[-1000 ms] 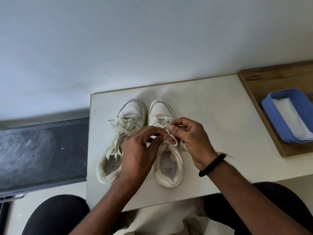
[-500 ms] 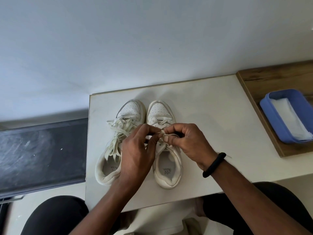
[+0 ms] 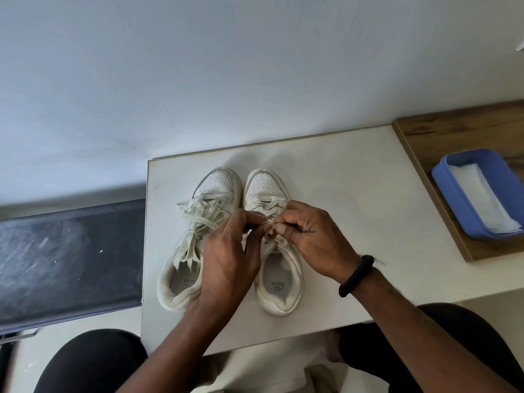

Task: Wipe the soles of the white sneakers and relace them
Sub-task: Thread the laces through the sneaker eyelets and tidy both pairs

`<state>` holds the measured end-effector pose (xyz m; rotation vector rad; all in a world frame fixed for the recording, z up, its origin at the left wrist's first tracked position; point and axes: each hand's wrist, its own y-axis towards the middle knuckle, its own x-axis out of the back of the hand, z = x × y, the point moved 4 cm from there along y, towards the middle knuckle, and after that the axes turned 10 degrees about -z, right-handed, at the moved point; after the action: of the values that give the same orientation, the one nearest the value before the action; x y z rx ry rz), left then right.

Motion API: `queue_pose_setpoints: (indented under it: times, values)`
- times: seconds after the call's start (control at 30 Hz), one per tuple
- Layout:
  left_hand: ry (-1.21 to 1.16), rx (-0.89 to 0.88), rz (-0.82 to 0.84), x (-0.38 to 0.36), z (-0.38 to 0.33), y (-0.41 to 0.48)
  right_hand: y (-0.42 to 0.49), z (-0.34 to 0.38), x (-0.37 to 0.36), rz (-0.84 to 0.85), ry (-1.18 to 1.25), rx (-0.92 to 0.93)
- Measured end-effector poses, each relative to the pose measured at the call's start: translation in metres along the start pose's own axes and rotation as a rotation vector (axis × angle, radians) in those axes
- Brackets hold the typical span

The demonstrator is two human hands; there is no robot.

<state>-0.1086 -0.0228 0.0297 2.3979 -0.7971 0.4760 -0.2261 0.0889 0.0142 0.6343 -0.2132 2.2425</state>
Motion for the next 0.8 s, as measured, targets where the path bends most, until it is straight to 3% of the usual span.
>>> queue_pose_setpoints:
  times: [0.17, 0.3, 0.47, 0.6, 0.8]
  values:
    - [-0.046, 0.089, 0.071, 0.0, -0.002, 0.001, 0.0, -0.001, 0.003, 0.02, 0.01, -0.016]
    - [-0.099, 0.324, 0.153, 0.001, 0.005, 0.006, -0.001, -0.002, 0.003, -0.035, -0.054, -0.009]
    - [-0.208, 0.563, 0.145, 0.006, 0.008, 0.008, -0.003, 0.015, 0.016, -0.287, -0.198, 0.111]
    - [-0.232, 0.608, 0.126, 0.007, 0.009, 0.008, -0.013, 0.03, 0.024, -0.294, -0.296, 0.24]
    - [-0.234, 0.622, 0.138, 0.007, 0.004, 0.006, -0.023, 0.025, 0.003, -0.258, -0.293, 0.083]
